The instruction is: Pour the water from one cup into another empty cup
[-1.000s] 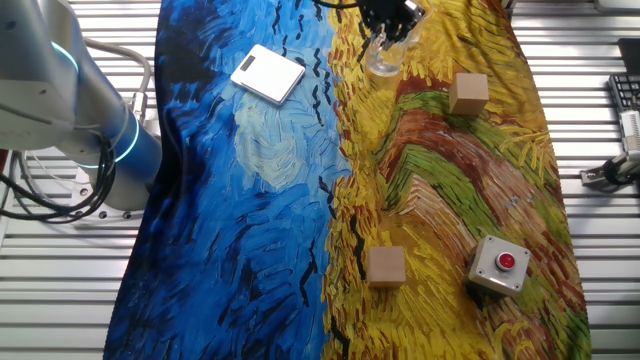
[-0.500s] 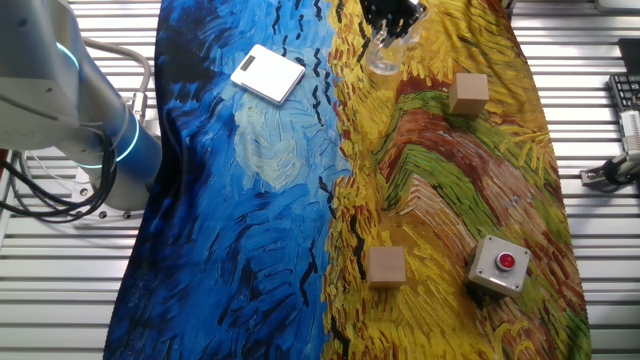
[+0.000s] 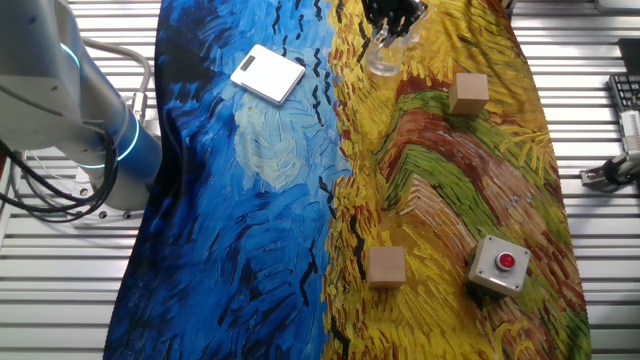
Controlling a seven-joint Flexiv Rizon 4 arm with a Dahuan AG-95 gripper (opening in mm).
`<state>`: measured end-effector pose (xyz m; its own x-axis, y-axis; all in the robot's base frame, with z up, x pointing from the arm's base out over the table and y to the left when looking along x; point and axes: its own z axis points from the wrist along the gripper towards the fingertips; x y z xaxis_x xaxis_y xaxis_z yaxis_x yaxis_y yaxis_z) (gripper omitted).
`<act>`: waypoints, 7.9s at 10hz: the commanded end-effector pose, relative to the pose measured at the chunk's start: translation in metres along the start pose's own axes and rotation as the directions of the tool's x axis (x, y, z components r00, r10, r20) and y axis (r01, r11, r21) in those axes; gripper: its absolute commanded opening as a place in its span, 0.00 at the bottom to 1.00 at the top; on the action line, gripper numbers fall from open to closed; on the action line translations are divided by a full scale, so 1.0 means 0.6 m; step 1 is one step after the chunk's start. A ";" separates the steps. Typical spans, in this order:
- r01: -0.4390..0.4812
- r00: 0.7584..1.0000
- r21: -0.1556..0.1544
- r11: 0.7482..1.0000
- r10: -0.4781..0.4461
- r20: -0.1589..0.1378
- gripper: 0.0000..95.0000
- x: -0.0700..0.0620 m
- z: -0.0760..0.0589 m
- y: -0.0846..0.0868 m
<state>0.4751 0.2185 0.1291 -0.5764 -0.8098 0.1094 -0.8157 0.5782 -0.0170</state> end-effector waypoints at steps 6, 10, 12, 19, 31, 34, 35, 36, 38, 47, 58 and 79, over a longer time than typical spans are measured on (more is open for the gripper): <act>-0.003 1.000 0.000 1.000 0.003 -0.030 0.00 -0.014 -0.001 -0.001; -0.003 0.999 0.000 1.000 0.003 -0.054 0.00 -0.015 -0.002 -0.002; -0.003 0.997 0.002 1.000 0.003 -0.073 0.00 -0.015 -0.002 -0.002; -0.011 0.992 0.005 1.000 0.011 -0.128 0.00 -0.015 -0.007 -0.001; -0.024 0.978 0.012 1.000 0.026 -0.205 0.00 -0.007 -0.033 0.012; -0.033 0.971 0.015 0.999 0.036 -0.235 0.00 -0.006 -0.033 0.012; -0.036 0.970 0.012 0.999 0.037 -0.240 0.00 -0.006 -0.033 0.012; -0.036 0.969 0.015 0.999 0.038 -0.246 0.00 -0.006 -0.033 0.012; -0.037 0.963 0.019 0.999 0.041 -0.266 0.00 -0.006 -0.033 0.012; -0.040 0.951 0.010 0.999 0.042 -0.306 0.00 -0.014 -0.038 0.006; -0.046 0.934 0.011 0.999 0.047 -0.354 0.00 -0.015 -0.045 0.006; -0.055 0.912 0.013 0.998 0.056 -0.406 0.00 -0.021 -0.048 0.011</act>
<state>0.4787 0.2351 0.1555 -0.5514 -0.6675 0.5004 -0.7838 0.6200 -0.0367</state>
